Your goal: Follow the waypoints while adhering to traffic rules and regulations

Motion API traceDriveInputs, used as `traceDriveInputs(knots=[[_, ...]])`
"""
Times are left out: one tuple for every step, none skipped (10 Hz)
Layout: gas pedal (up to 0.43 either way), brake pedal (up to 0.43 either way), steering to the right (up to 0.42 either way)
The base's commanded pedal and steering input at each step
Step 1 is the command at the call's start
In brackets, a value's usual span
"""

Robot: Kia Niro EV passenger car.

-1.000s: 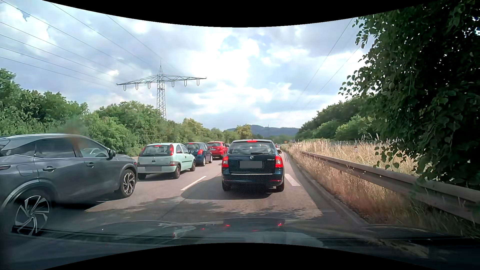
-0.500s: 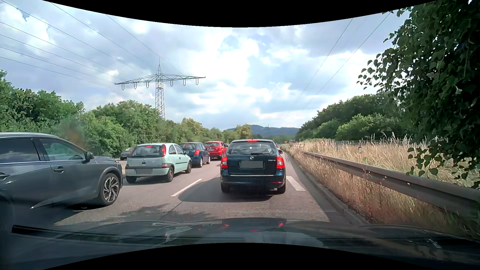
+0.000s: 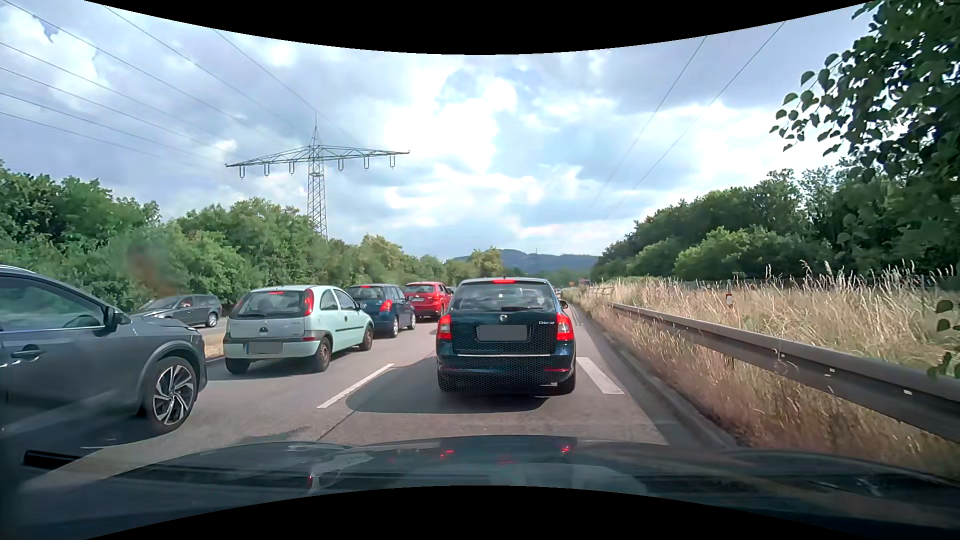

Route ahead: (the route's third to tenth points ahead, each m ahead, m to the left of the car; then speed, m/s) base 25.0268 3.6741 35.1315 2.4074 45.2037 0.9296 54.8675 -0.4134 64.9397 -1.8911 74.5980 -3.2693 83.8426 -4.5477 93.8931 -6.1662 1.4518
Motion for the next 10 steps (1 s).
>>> traceDriveInputs(knots=[[0.000, 0.183, 0.002], [0.000, 0.189, 0.005], [0.000, 0.195, 0.008], [0.000, 0.195, 0.008], [0.000, 0.201, 0.009], [0.000, 0.207, 0.008], [0.000, 0.207, 0.009], [0.000, 0.207, 0.009], [0.000, 0.213, 0.009], [0.000, 0.213, 0.009]])
